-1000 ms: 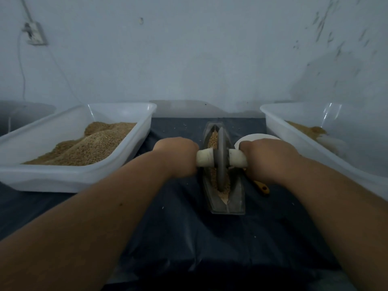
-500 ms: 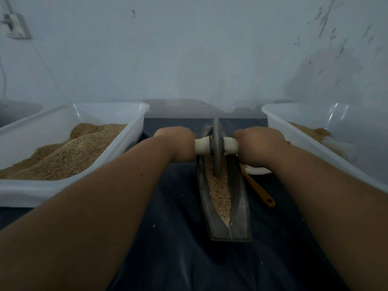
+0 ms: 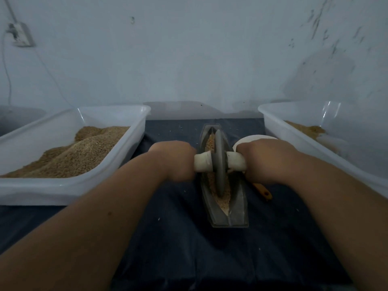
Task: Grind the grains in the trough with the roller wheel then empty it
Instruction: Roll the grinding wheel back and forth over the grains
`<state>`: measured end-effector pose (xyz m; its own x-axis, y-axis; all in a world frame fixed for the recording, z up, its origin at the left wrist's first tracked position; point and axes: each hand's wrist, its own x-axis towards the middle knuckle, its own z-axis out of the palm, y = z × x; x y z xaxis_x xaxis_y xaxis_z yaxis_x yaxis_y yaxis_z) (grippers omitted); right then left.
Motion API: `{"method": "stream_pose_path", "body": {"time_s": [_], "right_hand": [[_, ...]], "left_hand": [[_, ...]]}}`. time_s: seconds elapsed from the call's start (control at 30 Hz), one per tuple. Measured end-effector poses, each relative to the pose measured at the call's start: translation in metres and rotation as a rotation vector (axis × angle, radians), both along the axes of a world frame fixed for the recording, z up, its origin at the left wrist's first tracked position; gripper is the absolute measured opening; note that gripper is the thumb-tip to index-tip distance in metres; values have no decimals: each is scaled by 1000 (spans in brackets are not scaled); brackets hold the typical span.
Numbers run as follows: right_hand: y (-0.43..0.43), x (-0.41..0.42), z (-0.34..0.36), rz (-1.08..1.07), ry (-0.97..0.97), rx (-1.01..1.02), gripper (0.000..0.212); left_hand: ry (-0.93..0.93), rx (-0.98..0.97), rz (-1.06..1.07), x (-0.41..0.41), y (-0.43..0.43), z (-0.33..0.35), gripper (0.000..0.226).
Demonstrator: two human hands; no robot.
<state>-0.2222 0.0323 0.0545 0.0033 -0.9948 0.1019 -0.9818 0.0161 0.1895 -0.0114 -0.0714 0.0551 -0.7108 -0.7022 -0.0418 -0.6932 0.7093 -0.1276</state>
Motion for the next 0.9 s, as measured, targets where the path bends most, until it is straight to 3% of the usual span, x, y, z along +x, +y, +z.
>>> {"method": "stream_pose_path", "body": {"time_s": [0.27, 0.43, 0.57, 0.9], "right_hand": [[-18, -4, -1, -76, -65, 96, 16], [-49, -16, -11, -88, -32, -103, 21], [-60, -19, -12, -92, -31, -118, 20], [-18, -6, -9, -35, -82, -34, 21]], "left_hand": [[-2, -33, 9, -10, -16, 0, 23], [34, -108, 57, -25, -41, 1, 22], [39, -145, 78, -31, -49, 1, 21], [40, -201, 71, -11, -4, -4, 22]]}}
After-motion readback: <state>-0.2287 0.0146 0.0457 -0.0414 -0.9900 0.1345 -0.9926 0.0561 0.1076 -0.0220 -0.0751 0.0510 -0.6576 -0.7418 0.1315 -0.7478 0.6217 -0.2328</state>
